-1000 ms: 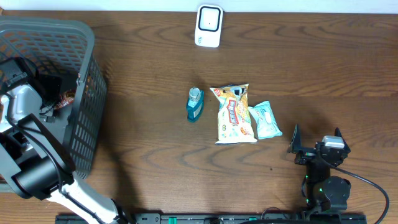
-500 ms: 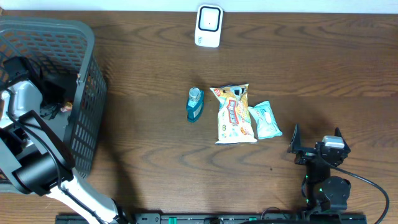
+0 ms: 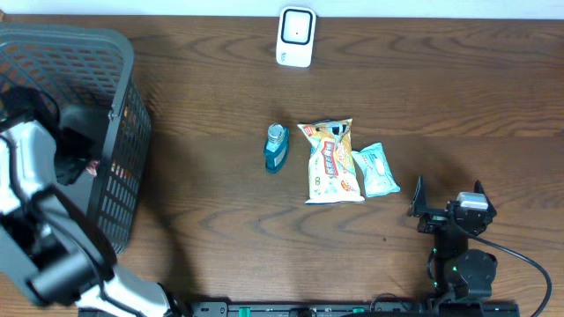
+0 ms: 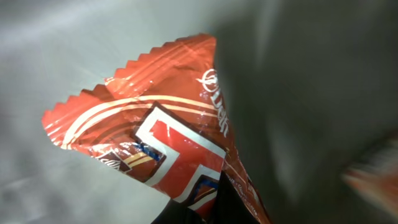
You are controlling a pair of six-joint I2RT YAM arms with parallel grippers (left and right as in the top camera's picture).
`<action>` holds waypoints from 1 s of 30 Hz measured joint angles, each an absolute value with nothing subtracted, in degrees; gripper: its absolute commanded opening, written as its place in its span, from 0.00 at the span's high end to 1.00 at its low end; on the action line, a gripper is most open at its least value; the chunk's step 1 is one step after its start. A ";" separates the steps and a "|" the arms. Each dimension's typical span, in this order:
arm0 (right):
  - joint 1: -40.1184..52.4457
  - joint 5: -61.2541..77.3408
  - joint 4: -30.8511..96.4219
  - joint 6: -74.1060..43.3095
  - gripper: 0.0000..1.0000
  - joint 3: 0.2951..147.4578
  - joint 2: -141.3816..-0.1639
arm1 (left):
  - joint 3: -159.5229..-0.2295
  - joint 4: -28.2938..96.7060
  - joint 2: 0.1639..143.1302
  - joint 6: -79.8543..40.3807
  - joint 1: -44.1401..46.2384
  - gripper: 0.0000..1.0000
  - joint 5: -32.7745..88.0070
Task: Scan the item barcode
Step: 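Reach into the basket and grasp the red TOP chocolate bar, then carry the red bar left of the bottle and release it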
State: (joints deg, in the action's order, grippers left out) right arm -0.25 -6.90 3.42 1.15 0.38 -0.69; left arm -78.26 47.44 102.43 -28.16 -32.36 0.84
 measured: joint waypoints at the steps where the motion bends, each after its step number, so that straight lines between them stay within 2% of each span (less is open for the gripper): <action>1: -0.25 -6.90 3.42 1.15 0.01 0.38 -0.69 | -78.28 47.33 99.37 -28.29 -32.36 0.93 0.71; 6: -0.25 -6.90 3.42 1.15 0.01 0.38 -0.69 | -78.30 47.29 88.97 -29.02 -32.36 0.93 -0.01; 20: -0.25 -6.90 3.42 1.15 0.01 0.38 -0.69 | -78.28 43.59 72.64 -34.83 -31.81 0.93 -0.34; 26: -0.25 -6.92 3.40 1.15 0.01 0.38 -0.69 | -78.30 38.81 61.41 -34.96 -27.77 0.93 -0.34; 30: -0.25 -6.87 3.40 1.15 0.01 0.38 -0.69 | -78.30 36.36 54.78 -35.03 -22.04 0.93 1.80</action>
State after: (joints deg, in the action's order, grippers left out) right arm -0.25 -6.87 3.40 1.15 0.38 -0.69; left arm -78.30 36.36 54.78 -35.03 -22.04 1.80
